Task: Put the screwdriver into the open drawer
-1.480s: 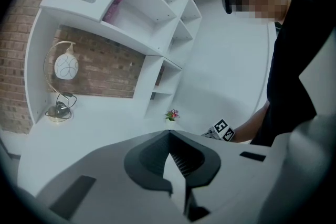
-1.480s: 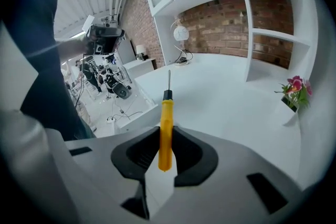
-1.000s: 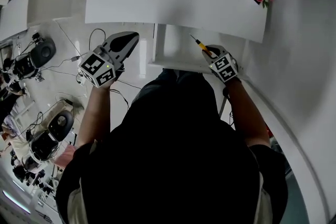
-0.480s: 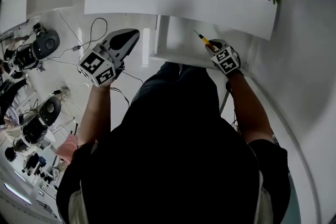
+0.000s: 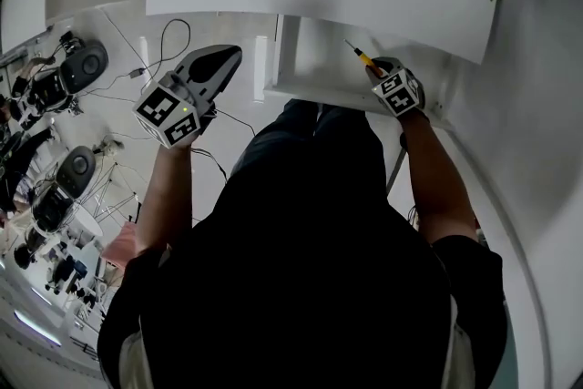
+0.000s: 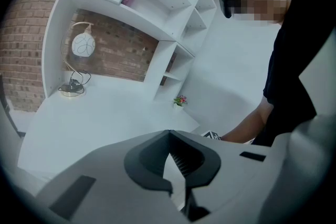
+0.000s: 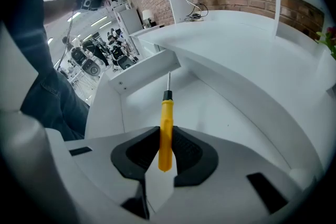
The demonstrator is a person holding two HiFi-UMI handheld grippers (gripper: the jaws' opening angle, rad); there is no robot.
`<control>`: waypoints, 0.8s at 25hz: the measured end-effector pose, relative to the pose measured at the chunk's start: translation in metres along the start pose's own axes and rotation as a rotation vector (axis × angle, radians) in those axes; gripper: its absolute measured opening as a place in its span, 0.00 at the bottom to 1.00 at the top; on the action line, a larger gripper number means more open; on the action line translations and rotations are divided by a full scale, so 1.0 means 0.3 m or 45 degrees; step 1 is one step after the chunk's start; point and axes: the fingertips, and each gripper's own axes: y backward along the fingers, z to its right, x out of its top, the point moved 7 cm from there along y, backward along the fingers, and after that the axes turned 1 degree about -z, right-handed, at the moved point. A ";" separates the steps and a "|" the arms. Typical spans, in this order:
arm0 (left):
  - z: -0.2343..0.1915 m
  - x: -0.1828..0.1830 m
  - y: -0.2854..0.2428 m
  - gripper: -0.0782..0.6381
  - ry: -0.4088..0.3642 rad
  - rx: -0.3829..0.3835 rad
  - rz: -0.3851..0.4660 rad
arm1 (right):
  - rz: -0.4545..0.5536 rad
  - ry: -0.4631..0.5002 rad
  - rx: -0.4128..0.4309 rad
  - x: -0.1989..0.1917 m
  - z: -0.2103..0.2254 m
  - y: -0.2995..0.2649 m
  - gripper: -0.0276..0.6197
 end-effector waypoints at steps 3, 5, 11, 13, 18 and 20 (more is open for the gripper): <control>-0.005 -0.007 -0.006 0.13 0.004 0.004 -0.006 | 0.001 -0.004 -0.002 0.002 0.015 -0.020 0.16; -0.007 -0.014 -0.011 0.13 0.008 0.001 -0.009 | -0.011 -0.005 -0.005 -0.010 0.022 -0.036 0.16; -0.012 -0.050 -0.011 0.13 0.012 0.010 -0.031 | -0.024 0.001 -0.001 -0.030 0.037 -0.098 0.16; -0.012 -0.063 -0.012 0.13 0.018 0.014 -0.035 | -0.031 -0.003 0.003 -0.042 0.040 -0.114 0.16; -0.017 -0.088 -0.008 0.13 0.028 0.012 -0.051 | -0.046 -0.007 0.005 -0.047 0.041 -0.138 0.16; -0.020 -0.098 -0.010 0.13 0.034 0.015 -0.053 | -0.051 -0.008 0.004 -0.048 0.046 -0.149 0.16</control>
